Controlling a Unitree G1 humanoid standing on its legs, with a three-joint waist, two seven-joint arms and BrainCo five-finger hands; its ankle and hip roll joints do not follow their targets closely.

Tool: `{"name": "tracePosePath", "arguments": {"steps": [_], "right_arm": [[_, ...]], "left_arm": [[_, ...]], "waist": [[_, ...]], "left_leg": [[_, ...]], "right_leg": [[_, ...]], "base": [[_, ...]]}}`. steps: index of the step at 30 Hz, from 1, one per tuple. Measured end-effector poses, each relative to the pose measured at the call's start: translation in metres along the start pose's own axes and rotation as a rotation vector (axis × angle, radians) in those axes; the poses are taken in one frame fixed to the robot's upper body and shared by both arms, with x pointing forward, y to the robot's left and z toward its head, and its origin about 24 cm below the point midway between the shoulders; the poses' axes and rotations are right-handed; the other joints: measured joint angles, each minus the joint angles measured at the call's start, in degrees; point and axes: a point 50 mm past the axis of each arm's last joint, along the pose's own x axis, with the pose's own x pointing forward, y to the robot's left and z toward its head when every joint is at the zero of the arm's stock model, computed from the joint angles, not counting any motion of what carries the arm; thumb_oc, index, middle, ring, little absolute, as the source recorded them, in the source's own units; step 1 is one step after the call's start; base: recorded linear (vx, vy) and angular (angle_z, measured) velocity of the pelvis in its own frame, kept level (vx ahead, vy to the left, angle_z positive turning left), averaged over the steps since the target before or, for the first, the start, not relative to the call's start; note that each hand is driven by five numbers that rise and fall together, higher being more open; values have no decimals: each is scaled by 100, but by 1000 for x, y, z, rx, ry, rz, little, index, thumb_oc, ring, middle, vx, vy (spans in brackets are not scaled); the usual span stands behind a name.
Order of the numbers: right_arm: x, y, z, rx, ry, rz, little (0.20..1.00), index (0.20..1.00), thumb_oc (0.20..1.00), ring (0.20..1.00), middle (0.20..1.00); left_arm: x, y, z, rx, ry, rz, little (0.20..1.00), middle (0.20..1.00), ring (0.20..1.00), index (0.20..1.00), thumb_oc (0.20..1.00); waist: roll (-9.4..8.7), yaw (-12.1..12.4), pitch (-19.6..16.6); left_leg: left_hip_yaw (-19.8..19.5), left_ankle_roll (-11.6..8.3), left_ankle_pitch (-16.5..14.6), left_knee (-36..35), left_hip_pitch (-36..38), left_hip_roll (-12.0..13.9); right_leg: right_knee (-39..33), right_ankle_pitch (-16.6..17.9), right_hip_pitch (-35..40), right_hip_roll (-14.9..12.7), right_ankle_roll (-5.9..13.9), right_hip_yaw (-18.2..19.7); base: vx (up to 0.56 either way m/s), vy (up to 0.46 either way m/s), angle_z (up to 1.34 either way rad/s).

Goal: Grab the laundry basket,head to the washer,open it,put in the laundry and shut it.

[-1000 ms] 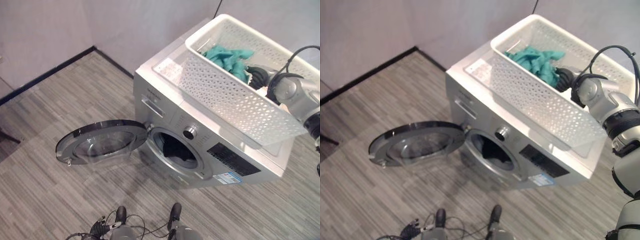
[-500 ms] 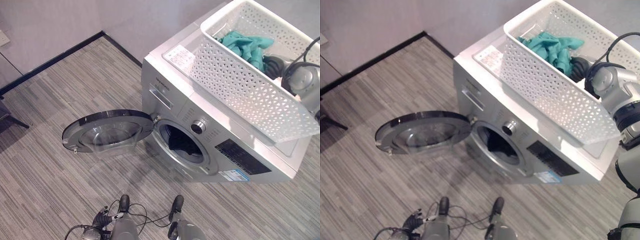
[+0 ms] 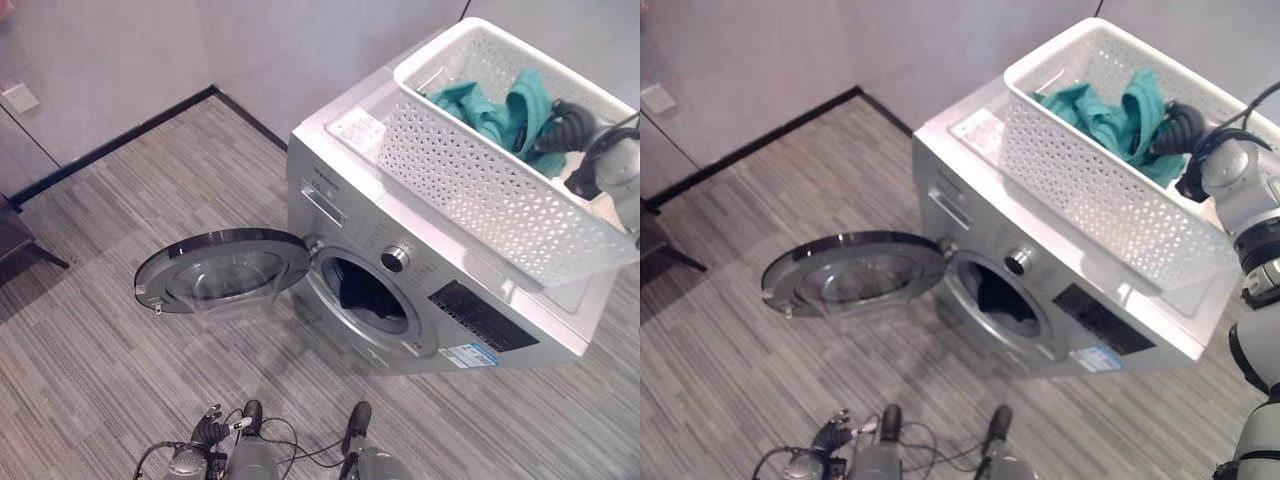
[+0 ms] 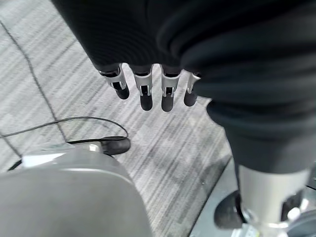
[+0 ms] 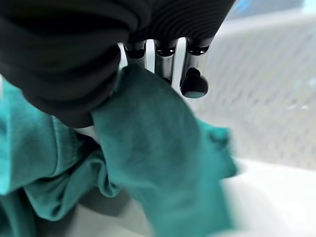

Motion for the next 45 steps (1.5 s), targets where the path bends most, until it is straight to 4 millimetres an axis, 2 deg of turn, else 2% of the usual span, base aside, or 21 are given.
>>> {"name": "tracePosePath", "arguments": {"steps": [2,5,7,8,14,20,24,33,37,45], "right_arm": [[-2,-2,-7,41,20,-48,200,200,200,200,200],[-2,-7,-7,92,17,-110,200,200,200,200,200],[-2,-11,-3,143,3,-176,200,200,200,200,200],[-2,-13,5,186,-33,-223,200,200,200,200,200],[-4,-27,10,242,-56,-359,200,200,200,200,200],[-11,-56,14,287,-69,-537,200,200,200,200,200],[-23,-88,10,272,-69,-675,200,200,200,200,200],[-36,-112,0,257,-43,-782,200,200,200,200,200],[-44,-132,-4,248,-28,-837,200,200,200,200,200],[-40,-131,0,229,-27,-821,200,200,200,200,200]], "left_arm": [[0,-3,-2,10,6,-6,1000,1000,1000,1000,1000],[-2,-4,-6,18,21,-9,1000,1000,1000,1000,1000],[-3,-2,-13,18,51,2,1000,1000,1000,1000,1000],[-5,0,-20,17,72,12,1000,1000,1000,1000,1000],[-9,3,-29,40,99,34,1000,1000,1000,1000,1000],[-12,4,-38,48,137,48,1000,1000,1000,1000,1000],[-12,4,-40,60,144,52,1000,1000,1000,1000,1000],[-14,2,-46,77,171,46,1000,1000,1000,1000,1000],[-15,2,-48,81,177,46,1000,1000,1000,1000,1000],[-15,4,-48,85,180,51,1000,1000,1000,1000,1000]], "waist": [[5,14,-177],[-4,-5,-389],[-47,-25,-515],[-76,-33,-599],[-149,-38,-720],[-107,-81,-757],[-99,-147,-782],[-21,-323,-929],[-24,-330,-935],[-115,-353,-1042]], "left_leg": [[5,4,1,-54,64,0],[12,4,1,-72,119,0],[18,9,0,-121,272,2],[41,16,13,-171,358,-2],[30,20,14,-170,399,-8],[45,27,19,-236,552,-17],[73,30,17,-249,592,-23],[218,52,0,-256,700,-29],[268,52,1,-256,732,-29],[351,62,-8,-257,777,-30]], "right_leg": [[0,-14,36,1,5,2],[0,-24,84,2,18,9],[-1,-45,210,5,34,13],[-6,-55,258,3,44,32],[-21,-66,311,-3,33,31],[-8,-78,419,-5,31,43],[-1,-87,441,-11,38,62],[-29,-84,459,-8,35,202],[-45,-90,458,-5,42,249],[-47,-82,450,3,36,351]], "base": [[22,6,-1],[31,13,-1],[53,27,-2],[22,18,-4],[29,31,1],[11,15,-1],[5,14,-2],[2,19,-8],[-4,8,-6],[-6,2,-5]]}}
